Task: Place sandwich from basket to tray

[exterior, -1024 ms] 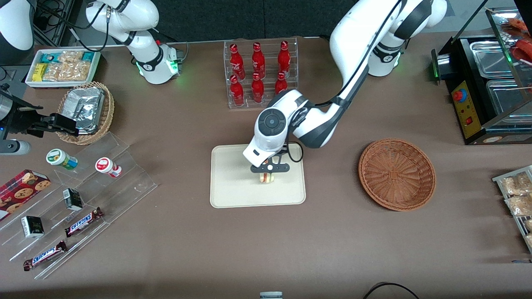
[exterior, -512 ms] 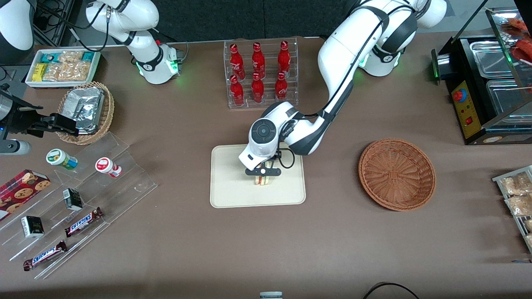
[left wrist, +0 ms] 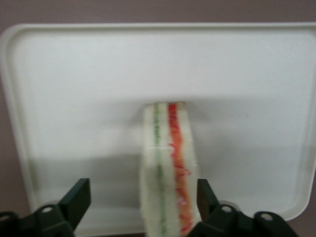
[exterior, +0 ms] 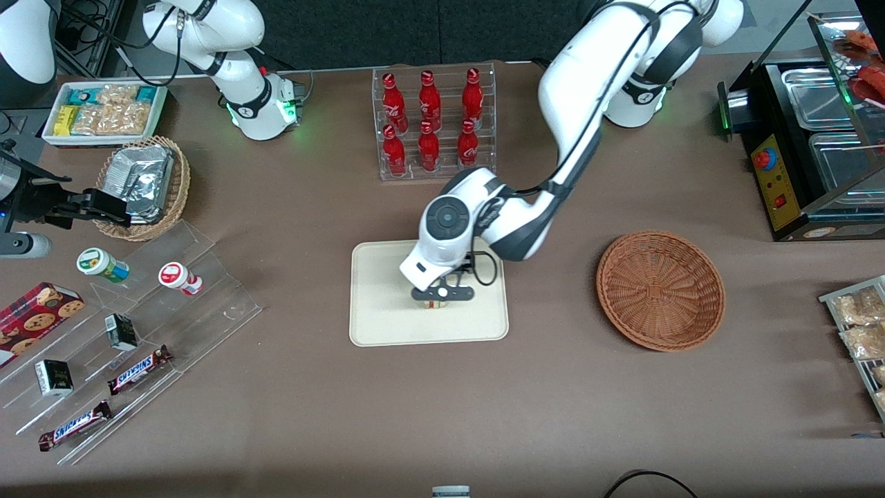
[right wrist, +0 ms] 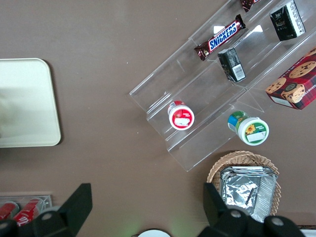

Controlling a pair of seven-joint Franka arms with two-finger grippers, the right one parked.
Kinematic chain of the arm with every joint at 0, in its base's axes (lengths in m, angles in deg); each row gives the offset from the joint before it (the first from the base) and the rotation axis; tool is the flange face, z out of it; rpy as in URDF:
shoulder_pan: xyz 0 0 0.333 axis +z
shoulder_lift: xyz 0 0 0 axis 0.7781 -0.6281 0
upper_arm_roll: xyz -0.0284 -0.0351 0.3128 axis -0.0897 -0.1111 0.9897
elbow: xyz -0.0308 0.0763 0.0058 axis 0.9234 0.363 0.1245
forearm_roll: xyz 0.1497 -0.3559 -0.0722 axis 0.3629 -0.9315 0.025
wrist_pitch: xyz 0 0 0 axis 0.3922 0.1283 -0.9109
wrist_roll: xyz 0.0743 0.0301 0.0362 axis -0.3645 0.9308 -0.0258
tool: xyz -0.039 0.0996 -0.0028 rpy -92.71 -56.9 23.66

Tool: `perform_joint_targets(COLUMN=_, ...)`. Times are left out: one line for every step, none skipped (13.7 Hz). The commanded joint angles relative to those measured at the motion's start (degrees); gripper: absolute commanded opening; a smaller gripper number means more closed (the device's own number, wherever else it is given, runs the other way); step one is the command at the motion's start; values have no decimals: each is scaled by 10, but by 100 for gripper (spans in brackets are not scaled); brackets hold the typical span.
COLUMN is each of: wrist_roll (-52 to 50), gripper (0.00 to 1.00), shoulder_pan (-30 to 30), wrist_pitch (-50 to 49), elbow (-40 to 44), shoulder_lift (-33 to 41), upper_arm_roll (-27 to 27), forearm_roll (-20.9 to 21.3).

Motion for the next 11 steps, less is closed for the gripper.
perform_joint_targets(wrist_roll=68, gripper=99, shoulder_pan=54, wrist_pitch=-25, elbow=-129, shoulder_lift=116, upper_arm_roll=-3, forearm_roll=-23)
perform_joint_targets(wrist_roll=99, gripper=99, shoulder_pan=80, wrist_pitch=-25, elbow=-170, shoulder_lift=148, upper_arm_roll=-3, forearm_roll=-31)
perform_joint_targets(wrist_roll=129, gripper=99, shoulder_pan=100, wrist_pitch=-26, elbow=-203, shoulder_lift=175, upper_arm_roll=-4, forearm_roll=-35)
perform_joint_targets(wrist_roll=157, gripper=99, shoulder_pan=119, wrist_pitch=-23, elbow=-238, shoulder_lift=200, upper_arm_roll=-3, forearm_roll=-35)
perform_joint_targets(wrist_roll=178, gripper=99, shoulder_pan=141, wrist_pitch=-20, elbow=-272, shoulder_lift=224, upper_arm_roll=-3, forearm_roll=-35)
perform_joint_targets(wrist_roll=198, gripper=99, shoulder_pan=158, wrist_pitch=-9, elbow=-307, shoulder_lift=249, upper_arm_roll=-3, forearm_roll=-35)
perform_joint_targets(wrist_roll=223, gripper=99, shoulder_pan=179, wrist_pitch=11, elbow=-341, shoulder_lift=272, upper_arm_roll=-3, forearm_roll=-35)
perform_joint_targets(wrist_roll=247, gripper=99, shoulder_pan=201, wrist_pitch=31, elbow=-373, shoulder_lift=294, upper_arm_roll=-3, forearm_roll=-35)
perform_joint_targets(wrist_roll=266, gripper=99, shoulder_pan=217, wrist_pitch=42, elbow=-398, shoulder_lift=312, upper_arm_roll=-2, forearm_roll=-35)
perform_joint_targets(wrist_roll=287, gripper=99, shoulder_pan=235, wrist_pitch=47, elbow=-425, shoulder_lift=337, upper_arm_roll=-1, forearm_roll=-35)
perform_joint_targets(wrist_roll=322, gripper=99, shoulder_pan=258, wrist_pitch=46, elbow=-448, shoulder_lift=364, upper_arm_roll=-1, forearm_roll=-35)
